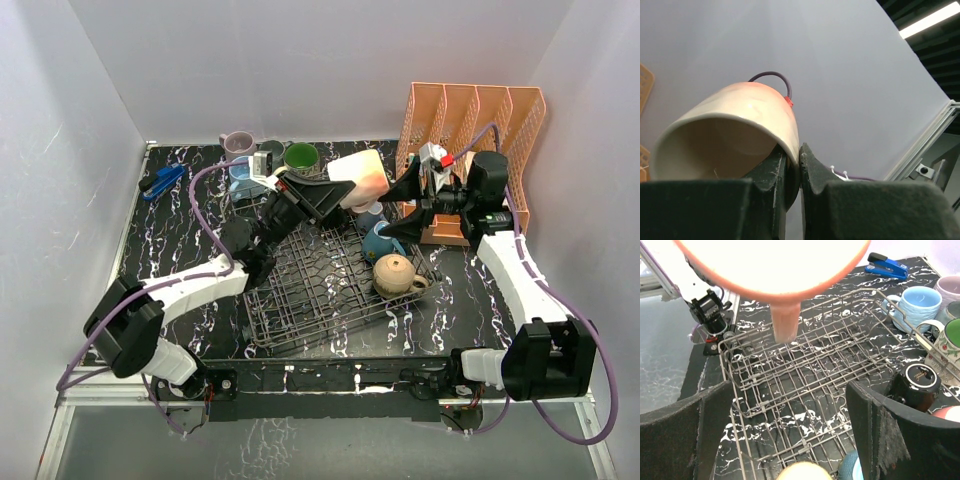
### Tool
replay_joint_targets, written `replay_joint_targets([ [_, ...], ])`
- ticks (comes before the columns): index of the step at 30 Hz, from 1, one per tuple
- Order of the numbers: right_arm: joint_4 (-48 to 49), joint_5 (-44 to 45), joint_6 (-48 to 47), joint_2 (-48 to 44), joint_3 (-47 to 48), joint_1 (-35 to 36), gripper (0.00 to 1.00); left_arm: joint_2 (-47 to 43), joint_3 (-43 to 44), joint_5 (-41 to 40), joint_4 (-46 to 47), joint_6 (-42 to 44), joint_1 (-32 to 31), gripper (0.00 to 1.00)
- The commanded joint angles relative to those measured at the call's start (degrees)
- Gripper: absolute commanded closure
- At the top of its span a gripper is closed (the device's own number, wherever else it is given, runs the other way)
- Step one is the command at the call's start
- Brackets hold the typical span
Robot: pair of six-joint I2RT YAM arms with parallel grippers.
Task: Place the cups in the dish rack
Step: Pick up the cup at the center of the board.
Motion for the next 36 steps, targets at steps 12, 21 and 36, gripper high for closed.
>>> replay_joint_targets([
  [12, 60.7, 7.7, 54.2, 0.3, -8.0, 6.0, 0.01, 2.6, 5.4, -5.7, 21.8, -6.5, -3.4, 1.0],
  [21, 72.3, 13.6, 63.7, -1.0, -15.5, 6.4, 0.09, 5.6, 6.9, -6.8, 23.7, -7.1, -5.3, 1.0],
  [36, 73.3, 14.0, 64.6, -1.4, -17.3, 6.5, 0.48, 5.1, 6.0, -7.6, 23.7, -5.9, -6.1, 1.0],
])
